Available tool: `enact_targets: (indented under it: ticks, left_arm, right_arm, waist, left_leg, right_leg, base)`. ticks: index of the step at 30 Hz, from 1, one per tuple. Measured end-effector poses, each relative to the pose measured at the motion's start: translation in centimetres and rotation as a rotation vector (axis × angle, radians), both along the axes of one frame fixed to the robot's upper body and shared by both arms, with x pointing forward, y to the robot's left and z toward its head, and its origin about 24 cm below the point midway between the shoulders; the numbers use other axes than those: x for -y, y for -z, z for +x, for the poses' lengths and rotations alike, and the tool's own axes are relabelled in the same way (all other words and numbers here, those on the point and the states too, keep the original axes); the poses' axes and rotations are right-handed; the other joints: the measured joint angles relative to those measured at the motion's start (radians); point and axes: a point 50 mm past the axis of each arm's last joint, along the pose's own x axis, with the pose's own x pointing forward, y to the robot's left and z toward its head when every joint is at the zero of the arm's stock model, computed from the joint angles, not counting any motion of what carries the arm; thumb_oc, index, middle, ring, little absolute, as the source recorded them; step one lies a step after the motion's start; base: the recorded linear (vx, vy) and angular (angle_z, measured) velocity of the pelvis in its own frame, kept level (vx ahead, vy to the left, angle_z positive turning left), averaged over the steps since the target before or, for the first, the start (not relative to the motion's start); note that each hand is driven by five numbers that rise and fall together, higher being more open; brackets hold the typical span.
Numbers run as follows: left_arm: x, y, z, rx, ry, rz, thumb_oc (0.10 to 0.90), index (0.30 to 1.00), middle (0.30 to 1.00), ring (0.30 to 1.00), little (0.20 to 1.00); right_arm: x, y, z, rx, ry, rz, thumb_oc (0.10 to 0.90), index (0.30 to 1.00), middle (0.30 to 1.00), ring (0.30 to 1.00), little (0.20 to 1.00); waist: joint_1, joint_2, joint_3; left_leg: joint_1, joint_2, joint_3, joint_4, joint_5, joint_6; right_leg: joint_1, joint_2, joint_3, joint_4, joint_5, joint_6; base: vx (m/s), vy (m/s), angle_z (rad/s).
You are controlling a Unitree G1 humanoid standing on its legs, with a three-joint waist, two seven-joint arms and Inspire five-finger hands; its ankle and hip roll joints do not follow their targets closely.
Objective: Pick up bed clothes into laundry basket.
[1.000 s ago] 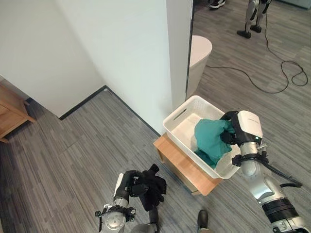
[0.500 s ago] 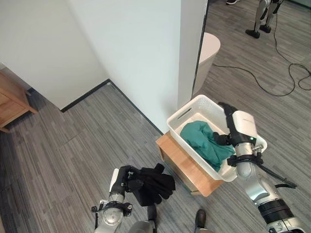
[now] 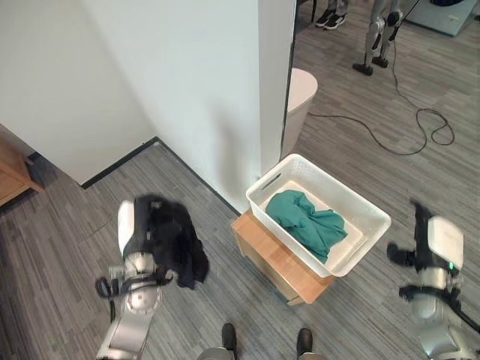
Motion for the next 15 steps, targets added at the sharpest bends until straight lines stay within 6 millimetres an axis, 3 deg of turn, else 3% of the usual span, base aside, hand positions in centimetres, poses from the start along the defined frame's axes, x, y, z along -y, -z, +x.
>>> enact_targets:
  ticks: [1, 4, 5, 7, 10, 12, 15]
  left_arm:
    - [0.8, -2.0, 0.9, 0.085, 0.039, -0.014, 0.4, 0.3, 0.3, 0.3, 0.3]
    - [2.3, -5.4, 2.2, 0.214, 0.129, -0.076, 0.4, 0.3, 0.3, 0.3, 0.3]
    - [3.2, -6.6, 2.7, 0.254, 0.173, -0.097, 0.4, 0.3, 0.3, 0.3, 0.3]
    - [4.3, -8.3, 3.1, 0.311, 0.247, -0.124, 0.4, 0.3, 0.3, 0.3, 0.3]
    - [6.1, -10.3, 3.6, 0.364, 0.351, -0.16, 0.4, 0.3, 0.3, 0.3, 0.3]
    - [6.8, -11.5, 3.8, 0.388, 0.402, -0.191, 0.4, 0.3, 0.3, 0.3, 0.3]
    - [7.7, -12.8, 4.0, 0.408, 0.479, -0.232, 0.4, 0.3, 0.3, 0.3, 0.3]
  right_arm:
    - [0.5, 1.2, -0.9, -0.054, 0.042, 0.025, 0.8, 0.9, 0.9, 0.9, 0.9]
    - [0.8, 3.0, -1.9, -0.132, 0.078, 0.057, 0.8, 0.9, 0.9, 0.9, 0.9]
    - [0.9, 3.8, -2.2, -0.169, 0.096, 0.08, 0.8, 0.9, 0.9, 0.9, 0.9]
    - [0.9, 4.7, -2.8, -0.214, 0.11, 0.096, 0.8, 0.9, 0.9, 0.9, 0.9]
    - [1.2, 5.4, -3.1, -0.247, 0.139, 0.128, 0.8, 0.9, 0.9, 0.9, 0.9]
    - [1.2, 5.9, -3.1, -0.267, 0.152, 0.144, 0.8, 0.9, 0.9, 0.9, 0.9]
    - [1.3, 6.2, -3.1, -0.283, 0.171, 0.165, 0.8, 0.9, 0.9, 0.9, 0.9]
  waist:
    - [-0.005, 0.001, 0.0]
    - [-0.053, -0.007, -0.004]
    - [-0.05, -0.012, -0.009]
    - [-0.077, -0.016, -0.016]
    - [-0.082, -0.016, -0.016]
    - [-0.076, -0.02, -0.015]
    - [-0.065, -0.043, -0.009]
  left_leg:
    - [0.01, 0.001, 0.012, 0.0, 0.0, 0.0]
    - [0.033, 0.013, 0.045, 0.0, -0.001, 0.0]
    - [0.04, 0.018, 0.055, 0.0, -0.001, -0.001]
    - [0.054, 0.03, 0.069, 0.0, 0.0, -0.002]
    - [0.079, 0.046, 0.064, 0.009, 0.004, -0.007]
    - [0.078, 0.052, 0.024, 0.037, 0.006, -0.009]
    - [0.039, 0.026, -0.155, 0.129, 0.019, -0.035]
  right_leg:
    - [0.004, 0.002, 0.012, 0.0, 0.003, -0.004]
    - [0.004, 0.014, 0.049, 0.0, 0.009, -0.011]
    - [0.005, 0.02, 0.057, 0.0, 0.009, -0.011]
    - [0.008, 0.034, 0.078, 0.0, 0.012, -0.016]
    - [0.013, 0.051, 0.119, 0.0, 0.018, -0.028]
    - [0.014, 0.055, 0.143, 0.0, 0.019, -0.032]
    - [0.022, 0.037, 0.169, 0.007, 0.018, -0.06]
  base:
    - [-0.03, -0.052, -0.28]
    - [-0.03, -0.097, -0.39]
    - [-0.04, -0.081, -0.4]
    - [-0.05, -0.076, -0.36]
    - [-0.13, -0.093, -0.42]
    - [-0.08, -0.106, -0.35]
    - [-0.05, -0.144, -0.21]
